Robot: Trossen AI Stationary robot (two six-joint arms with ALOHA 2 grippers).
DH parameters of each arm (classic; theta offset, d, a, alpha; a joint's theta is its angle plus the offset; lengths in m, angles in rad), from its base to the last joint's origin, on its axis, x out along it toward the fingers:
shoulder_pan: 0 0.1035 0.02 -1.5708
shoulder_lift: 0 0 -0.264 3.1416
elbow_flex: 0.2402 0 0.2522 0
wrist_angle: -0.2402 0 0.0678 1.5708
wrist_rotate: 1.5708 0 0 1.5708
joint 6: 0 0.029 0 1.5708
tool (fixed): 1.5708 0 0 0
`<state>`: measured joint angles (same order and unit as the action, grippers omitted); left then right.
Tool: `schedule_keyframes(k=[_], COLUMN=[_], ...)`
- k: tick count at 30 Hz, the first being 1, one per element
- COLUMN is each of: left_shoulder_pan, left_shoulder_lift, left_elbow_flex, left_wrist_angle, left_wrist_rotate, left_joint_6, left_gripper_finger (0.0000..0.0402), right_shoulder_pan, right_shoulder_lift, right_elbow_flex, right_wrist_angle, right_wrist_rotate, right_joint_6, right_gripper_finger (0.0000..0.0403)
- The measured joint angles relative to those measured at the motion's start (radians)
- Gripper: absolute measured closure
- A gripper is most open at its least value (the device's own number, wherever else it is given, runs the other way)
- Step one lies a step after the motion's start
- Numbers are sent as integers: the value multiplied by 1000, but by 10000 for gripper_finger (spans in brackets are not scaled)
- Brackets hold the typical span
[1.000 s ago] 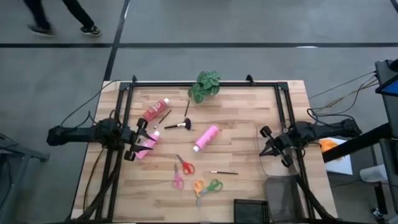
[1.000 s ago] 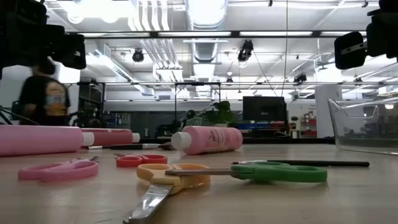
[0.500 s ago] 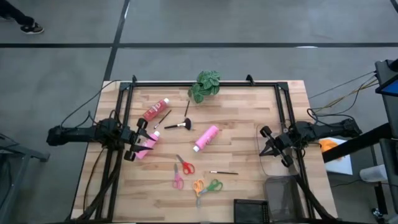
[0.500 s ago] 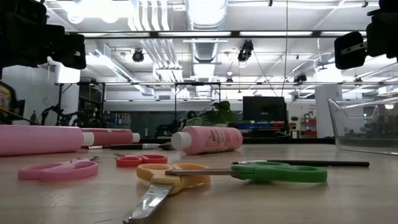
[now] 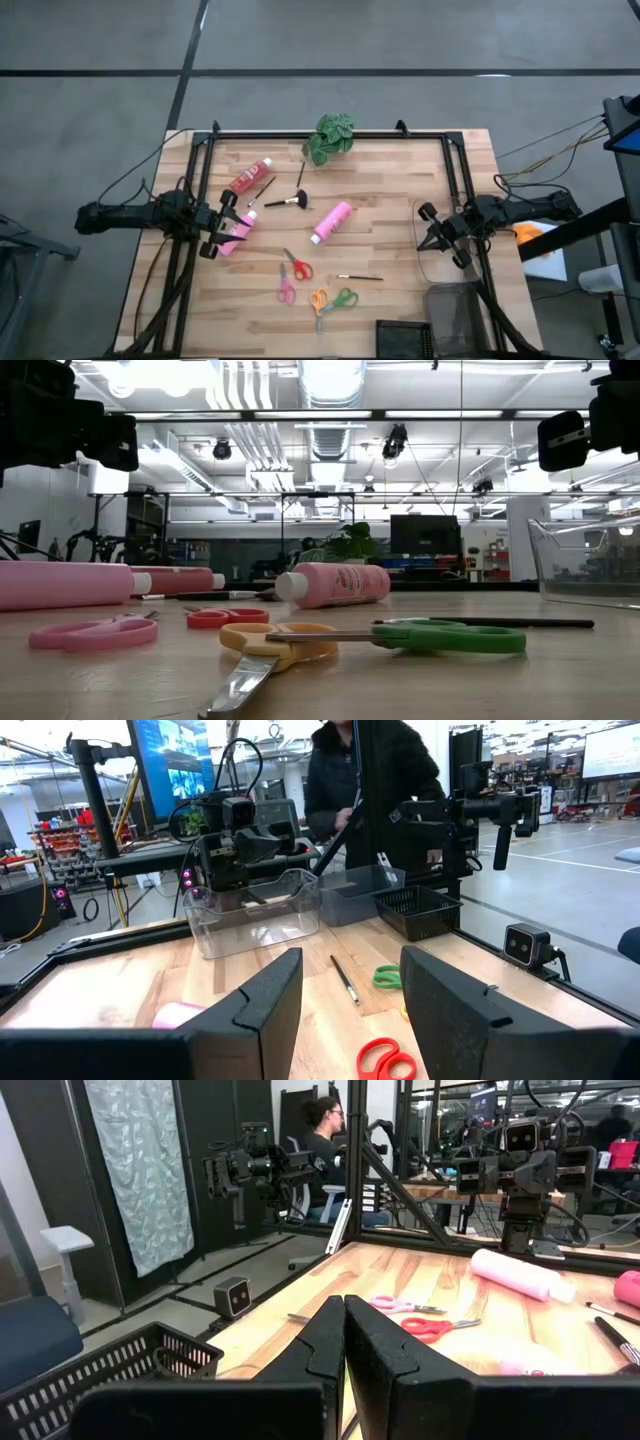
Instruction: Pick & Place Paint Supplies
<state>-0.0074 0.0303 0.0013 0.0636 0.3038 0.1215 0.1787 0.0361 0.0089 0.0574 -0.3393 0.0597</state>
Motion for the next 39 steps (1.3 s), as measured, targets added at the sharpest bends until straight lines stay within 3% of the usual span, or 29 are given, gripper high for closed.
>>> schedule_keyframes(k=[34, 39], left_shoulder_pan=[0, 0], left_shoulder_lift=[0, 0], left_elbow_flex=[0, 0], left_wrist_angle=[0, 0], left_wrist_rotate=[0, 0], left_joint_6=[0, 0], left_gripper_finger=[233, 233], right_shoulder_pan=[0, 0], right_shoulder_lift=[0, 0], right_elbow_flex=[0, 0], right_wrist_angle=[0, 0], right_wrist_rotate=[0, 0], right_joint_6=[0, 140], right_gripper_finger=[395, 395])
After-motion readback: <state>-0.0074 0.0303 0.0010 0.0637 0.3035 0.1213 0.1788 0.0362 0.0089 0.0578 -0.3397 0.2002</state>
